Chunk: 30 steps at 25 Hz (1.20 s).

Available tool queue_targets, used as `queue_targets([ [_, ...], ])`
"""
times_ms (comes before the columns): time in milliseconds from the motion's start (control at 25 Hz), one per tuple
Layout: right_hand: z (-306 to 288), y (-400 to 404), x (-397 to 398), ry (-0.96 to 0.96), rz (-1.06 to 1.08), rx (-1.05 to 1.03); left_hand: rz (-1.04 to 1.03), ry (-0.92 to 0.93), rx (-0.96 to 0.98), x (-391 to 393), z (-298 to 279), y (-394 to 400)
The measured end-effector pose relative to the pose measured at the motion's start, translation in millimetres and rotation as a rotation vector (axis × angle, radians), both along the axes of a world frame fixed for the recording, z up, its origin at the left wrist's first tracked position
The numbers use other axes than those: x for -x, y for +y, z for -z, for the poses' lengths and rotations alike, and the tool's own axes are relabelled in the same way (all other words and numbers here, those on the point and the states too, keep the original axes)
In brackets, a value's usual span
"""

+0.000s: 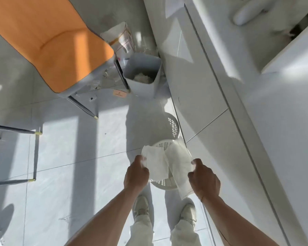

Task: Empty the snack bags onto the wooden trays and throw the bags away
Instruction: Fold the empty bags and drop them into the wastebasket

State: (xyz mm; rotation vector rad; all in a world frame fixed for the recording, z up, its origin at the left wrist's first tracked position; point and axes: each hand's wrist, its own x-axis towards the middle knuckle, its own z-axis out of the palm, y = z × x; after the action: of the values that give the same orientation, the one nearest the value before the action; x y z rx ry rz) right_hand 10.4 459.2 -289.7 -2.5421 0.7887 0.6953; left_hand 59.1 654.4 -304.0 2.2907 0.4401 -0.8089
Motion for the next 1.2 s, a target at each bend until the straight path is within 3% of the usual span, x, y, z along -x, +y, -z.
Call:
queue_targets([
  [240,146.8,5.4,2.3,0.120,0.173,-0.050,-0.018,0.041,-0.025,4.8,153.0,-12.1],
  [640,308.7,4.8,-29.1,0.227,0.252,-0.156,0.090,0.147,-0.030,-11.4,308.1,-36.1],
  [960,388.7,5.5,-31.7,0.281,0.185,-0.152,0.206,0.320,-0.142,-13.3,375.1,-50.7],
  [1200,367.2,8.3,-36.4,0.340,0.135,-0.170,0.227,0.419,-0.170,-19.6,361.1,-52.8],
])
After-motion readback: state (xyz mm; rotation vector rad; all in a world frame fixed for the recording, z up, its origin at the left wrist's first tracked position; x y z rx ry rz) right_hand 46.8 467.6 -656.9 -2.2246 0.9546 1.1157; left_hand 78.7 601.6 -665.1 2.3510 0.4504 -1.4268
